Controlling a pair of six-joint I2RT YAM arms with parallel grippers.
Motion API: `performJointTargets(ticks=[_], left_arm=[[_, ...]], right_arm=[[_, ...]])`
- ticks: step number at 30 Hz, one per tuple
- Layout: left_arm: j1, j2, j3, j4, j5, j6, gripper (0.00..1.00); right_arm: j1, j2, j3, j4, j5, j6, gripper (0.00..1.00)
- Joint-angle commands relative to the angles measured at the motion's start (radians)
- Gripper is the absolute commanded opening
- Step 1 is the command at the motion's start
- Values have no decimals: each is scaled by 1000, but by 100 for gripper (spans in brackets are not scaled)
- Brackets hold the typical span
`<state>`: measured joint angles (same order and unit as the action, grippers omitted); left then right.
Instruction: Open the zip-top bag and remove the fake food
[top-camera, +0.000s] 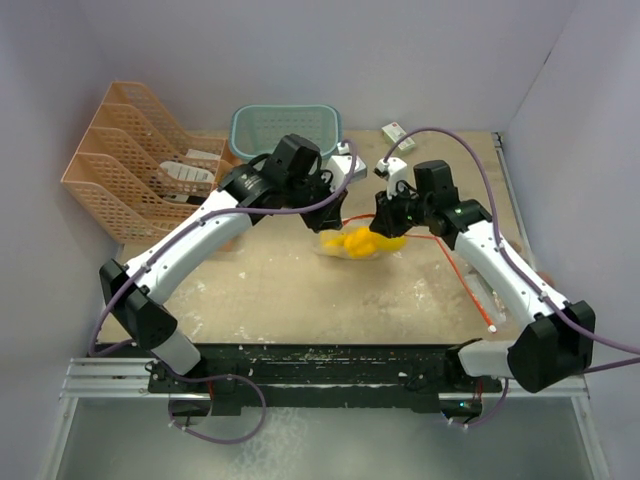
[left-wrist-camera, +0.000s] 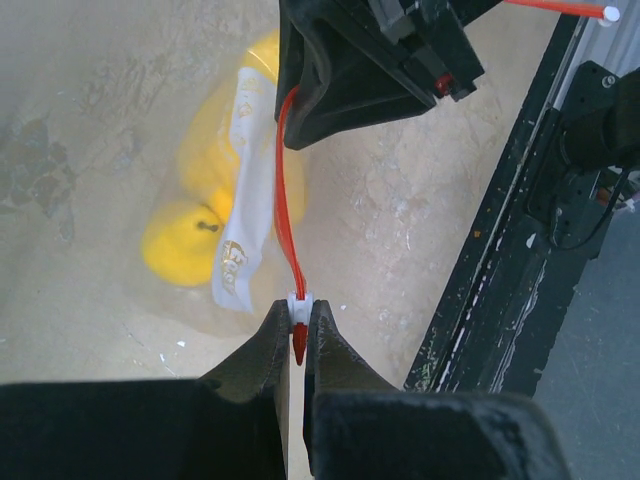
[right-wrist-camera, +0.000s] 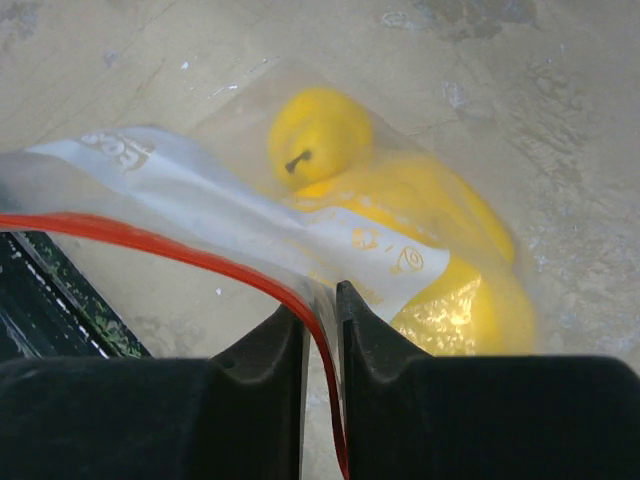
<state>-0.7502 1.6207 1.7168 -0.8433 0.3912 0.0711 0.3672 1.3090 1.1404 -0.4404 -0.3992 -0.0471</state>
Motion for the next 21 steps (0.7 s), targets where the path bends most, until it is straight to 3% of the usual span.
performJointTargets(ticks=[1,2,6,7,9,11,12,13,17,21], left_arm=[[6,-63,-29,92,39,-25,0],[7,-66,-36,100,35,-32,0],[7,-65,-36,123,-14,-58,0],[7,-70,-38,131,-44,-65,4],[8,-88,-49,157,-91,-71,31],[9,-112,-77,192,-162,-71,75],[10,-125,-93,212,-192,-71,92],[14,-136,-113,229,-218,-71,100],[52,-170,-158,298,-222,-71,99],[140,-194,-180,379,-45,-114,99]], right_arm=[[0,-9,25,20,-35,-6,7],[0,-17,28,21,-34,1,0],[0,-38,50,45,-95,83,0],[-1,-43,59,48,-107,97,0],[-1,-48,80,31,-131,105,0],[-1,-51,101,9,-155,108,0],[-1,-52,110,0,-161,108,0],[-1,-55,118,-8,-169,110,0],[-1,-70,150,-29,-207,119,0],[-1,-82,203,-67,-262,121,0]])
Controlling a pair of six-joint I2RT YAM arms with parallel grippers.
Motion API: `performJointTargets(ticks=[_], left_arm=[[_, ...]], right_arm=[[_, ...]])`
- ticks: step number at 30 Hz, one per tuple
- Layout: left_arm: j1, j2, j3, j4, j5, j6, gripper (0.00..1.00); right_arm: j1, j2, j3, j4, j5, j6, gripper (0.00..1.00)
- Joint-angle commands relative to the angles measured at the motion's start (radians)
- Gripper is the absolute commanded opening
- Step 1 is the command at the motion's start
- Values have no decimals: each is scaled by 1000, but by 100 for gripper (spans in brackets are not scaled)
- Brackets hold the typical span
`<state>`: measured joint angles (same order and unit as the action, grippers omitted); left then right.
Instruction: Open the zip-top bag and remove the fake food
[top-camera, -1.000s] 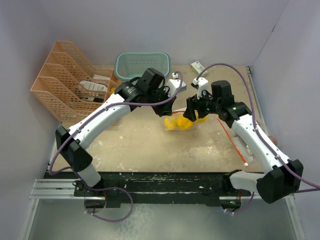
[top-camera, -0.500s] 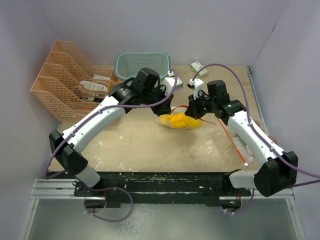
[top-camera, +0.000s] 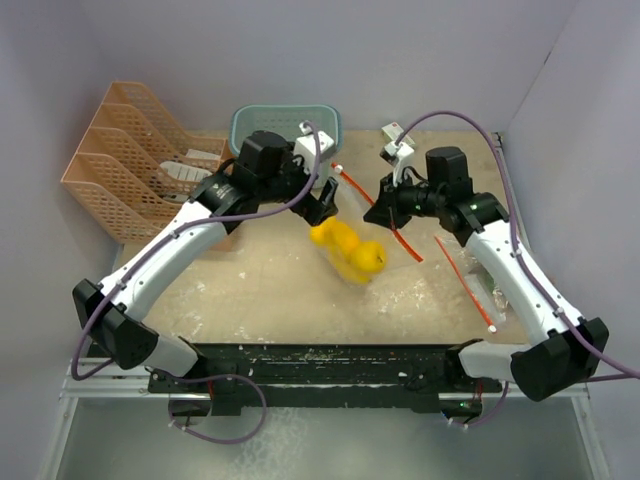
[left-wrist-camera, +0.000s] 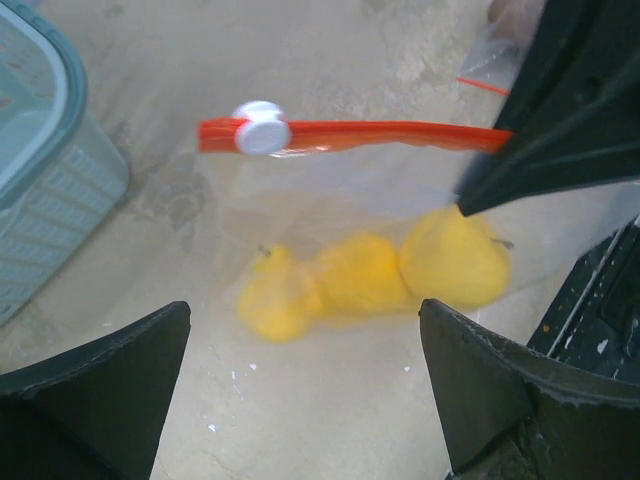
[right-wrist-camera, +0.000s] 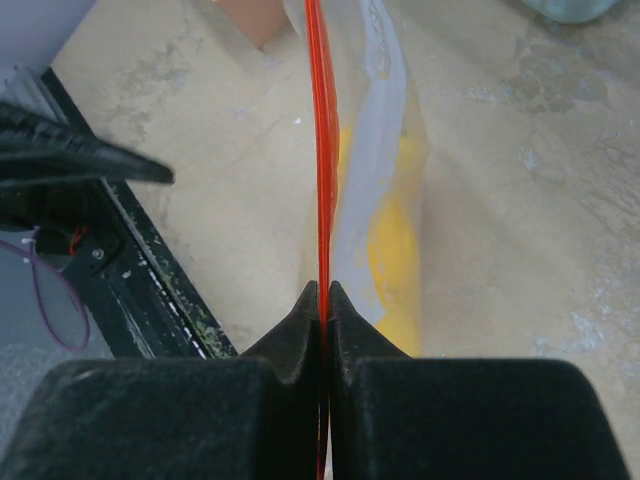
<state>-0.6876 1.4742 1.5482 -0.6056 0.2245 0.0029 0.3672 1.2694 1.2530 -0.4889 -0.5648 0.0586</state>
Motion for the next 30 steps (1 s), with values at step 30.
performJointTargets(ticks=[30], left_arm=[[301,60,66,701,933,-470,75]], right_arm=[[-4,-9,351,-47,-360,99,0]])
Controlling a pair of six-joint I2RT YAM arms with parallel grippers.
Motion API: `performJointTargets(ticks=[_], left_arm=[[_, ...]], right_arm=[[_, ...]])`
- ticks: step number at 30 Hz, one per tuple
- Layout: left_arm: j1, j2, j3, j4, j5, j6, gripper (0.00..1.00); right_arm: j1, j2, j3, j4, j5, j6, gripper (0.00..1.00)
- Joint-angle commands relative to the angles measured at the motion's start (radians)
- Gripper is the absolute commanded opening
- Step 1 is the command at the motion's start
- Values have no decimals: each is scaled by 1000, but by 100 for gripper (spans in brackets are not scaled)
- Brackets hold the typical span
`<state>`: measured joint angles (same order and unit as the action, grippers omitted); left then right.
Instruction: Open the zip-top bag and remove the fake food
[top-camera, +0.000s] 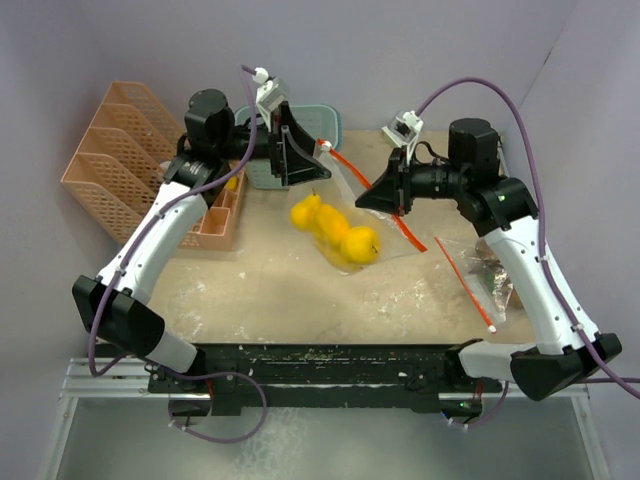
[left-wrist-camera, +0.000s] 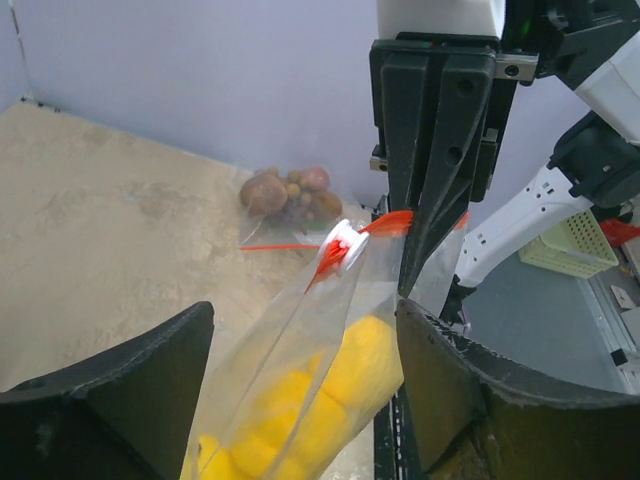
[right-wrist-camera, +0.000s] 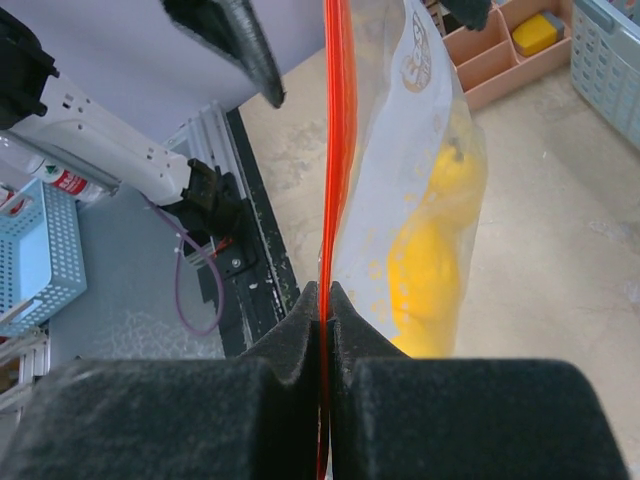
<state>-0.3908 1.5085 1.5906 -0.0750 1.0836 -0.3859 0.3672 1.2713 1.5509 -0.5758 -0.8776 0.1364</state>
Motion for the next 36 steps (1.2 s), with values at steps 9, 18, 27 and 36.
performJointTargets(ticks=[9,18,27,36], left_arm=[[3,43,-21,389,95,-235,23],[3,51,10,372,115,-261,0],[-3,20,-73,312,55,-256,0],[-34,66,-9,136,-31,-159,0]], right_arm=[[-4,-17,37,75,-54,53,0],[-4,-10,42,74,39,55,27],[-2,32,90,116,177,44,54],[23,109,220,88,242,-50,45]])
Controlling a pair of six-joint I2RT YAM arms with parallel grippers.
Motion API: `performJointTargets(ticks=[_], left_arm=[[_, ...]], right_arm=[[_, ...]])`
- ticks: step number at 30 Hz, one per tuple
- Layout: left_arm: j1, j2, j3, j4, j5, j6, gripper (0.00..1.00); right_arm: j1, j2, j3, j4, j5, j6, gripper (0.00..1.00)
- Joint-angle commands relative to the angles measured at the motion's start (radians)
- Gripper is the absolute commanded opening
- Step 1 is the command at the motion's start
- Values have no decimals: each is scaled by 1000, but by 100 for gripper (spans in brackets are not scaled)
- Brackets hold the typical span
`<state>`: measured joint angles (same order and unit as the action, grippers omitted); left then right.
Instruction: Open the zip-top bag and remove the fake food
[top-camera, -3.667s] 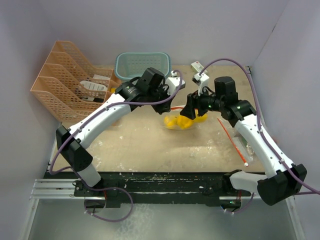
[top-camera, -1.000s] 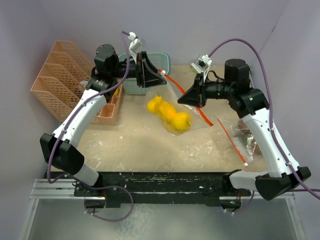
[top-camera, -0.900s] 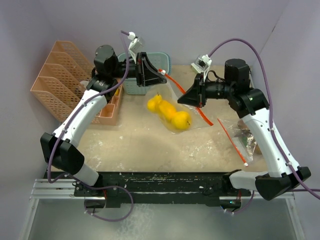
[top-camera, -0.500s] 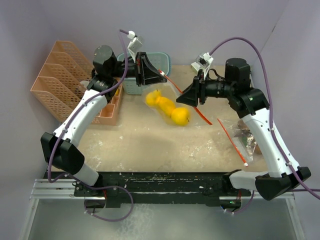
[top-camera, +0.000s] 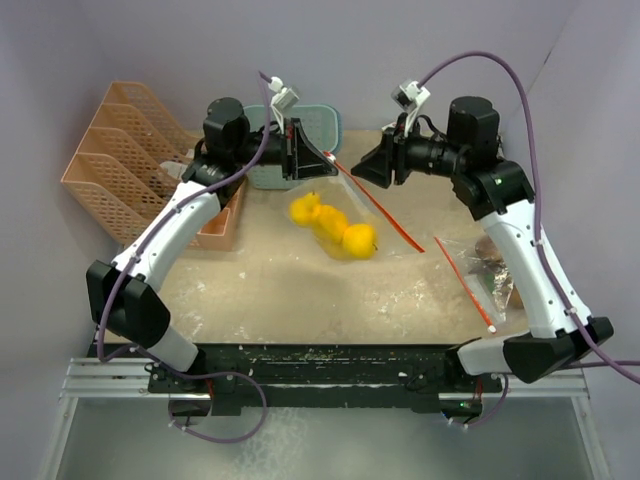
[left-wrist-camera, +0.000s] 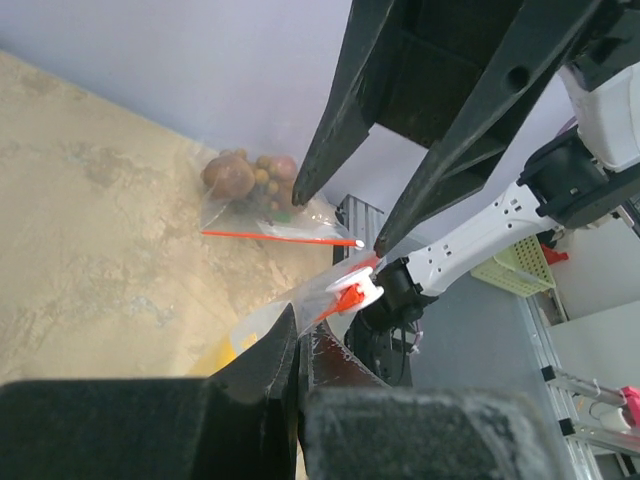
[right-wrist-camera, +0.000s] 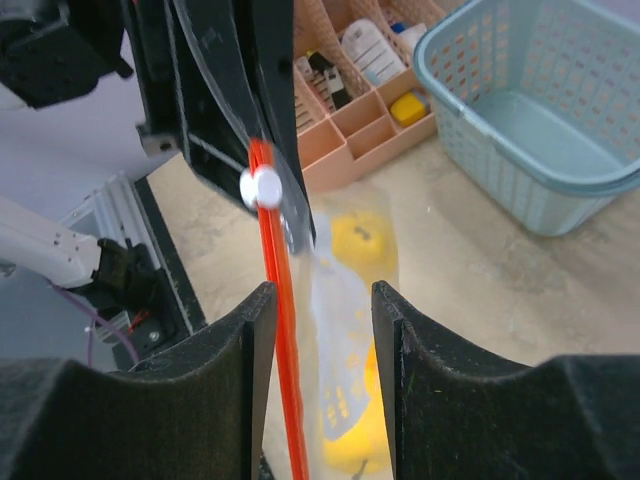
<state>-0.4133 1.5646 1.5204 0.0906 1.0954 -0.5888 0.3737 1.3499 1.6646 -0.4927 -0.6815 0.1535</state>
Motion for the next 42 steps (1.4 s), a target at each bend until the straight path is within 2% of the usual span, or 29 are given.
performJointTargets(ticks=[1,8,12,15,20,23,27,29,31,33,34,37,42], left_arm=[[-12,13,66,-34,-45,45,0],[-13,26,74,-53,-63,50,0],[-13,33,86,-71,-72,58,0],[-13,34,91,-75,-68,60,0],[-14,29,99,-104,-64,76,0],[-14,24,101,-112,-64,82,0],[-13,18,99,-113,-63,83,0],[-13,16,99,-112,-61,83,0],[-13,15,99,-109,-59,82,0],[-13,15,99,-110,-58,80,0],[-14,15,99,-112,-59,80,0],[-14,20,101,-126,-65,83,0],[-13,23,104,-120,-68,73,0]], right_arm=[[23,41,130,-6,55,-78,45],[64,105,229,-40,57,-104,49],[101,117,227,-58,80,-120,53],[127,119,207,-46,102,-117,53],[151,141,210,-44,133,-120,44],[154,149,208,-44,155,-120,34],[154,155,207,-41,170,-117,15],[154,153,206,-40,179,-118,13],[154,151,200,-40,199,-117,19],[154,146,193,-37,207,-117,37],[154,145,192,-33,205,-117,41],[154,142,197,-28,194,-113,44],[159,142,202,-51,253,-136,43]])
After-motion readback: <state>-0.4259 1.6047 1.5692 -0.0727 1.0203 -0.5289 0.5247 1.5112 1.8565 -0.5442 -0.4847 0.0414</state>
